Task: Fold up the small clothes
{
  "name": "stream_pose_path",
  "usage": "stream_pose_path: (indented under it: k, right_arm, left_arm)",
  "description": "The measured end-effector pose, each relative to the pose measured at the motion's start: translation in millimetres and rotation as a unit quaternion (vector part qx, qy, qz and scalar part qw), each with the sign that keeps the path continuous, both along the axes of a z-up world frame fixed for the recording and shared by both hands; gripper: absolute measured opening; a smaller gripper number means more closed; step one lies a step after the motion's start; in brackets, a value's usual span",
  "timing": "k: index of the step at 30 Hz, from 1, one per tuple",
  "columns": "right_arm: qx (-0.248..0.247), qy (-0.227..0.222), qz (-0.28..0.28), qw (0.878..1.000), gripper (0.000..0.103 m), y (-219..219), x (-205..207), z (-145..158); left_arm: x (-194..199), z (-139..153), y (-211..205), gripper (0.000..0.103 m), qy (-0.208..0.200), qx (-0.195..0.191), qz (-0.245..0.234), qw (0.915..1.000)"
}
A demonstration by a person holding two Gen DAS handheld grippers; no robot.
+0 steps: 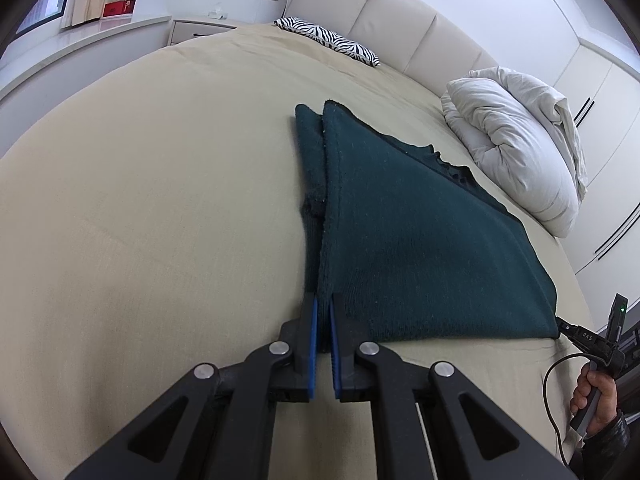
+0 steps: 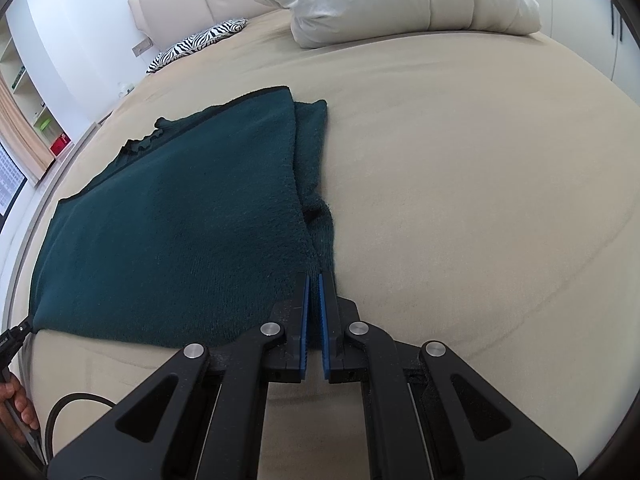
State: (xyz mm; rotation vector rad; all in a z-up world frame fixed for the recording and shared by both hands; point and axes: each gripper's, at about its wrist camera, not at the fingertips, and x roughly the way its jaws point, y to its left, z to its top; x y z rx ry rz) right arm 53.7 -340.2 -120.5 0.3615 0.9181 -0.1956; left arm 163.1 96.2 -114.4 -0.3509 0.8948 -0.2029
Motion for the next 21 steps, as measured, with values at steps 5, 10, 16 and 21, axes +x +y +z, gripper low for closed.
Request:
stream_pose_path:
  k: [5,10,16,21]
  right_arm:
    - [0.009,-0.002,-0.006,1.000,0.007,-1.2,-4.4,4.4]
    - [-0.006,-0.053,-0.034,0.998,0.029,-2.8,-16.5,44.6]
    - [0.087,-0.078,0.050,0.992,0.029,34.6,60.7,60.3]
    - [0.170,-0.063,0.113,0.977,0.029,89.7,137.8,29.9]
  left_arm:
    - [-4.0,9.1,6.8,0.015,0.002,-0.012,0.011,0.9999]
    - [-7.4,49.3,5.0,0.015,-0.054,0.055,0.032,0.9965]
    - [57.1,84.8,-65.4,0.036,-0.113,0.145,-0.036,0.9823]
    - [121.7,71.9,-113.5,0.037,-0.104,0.170,-0.061,0.9781]
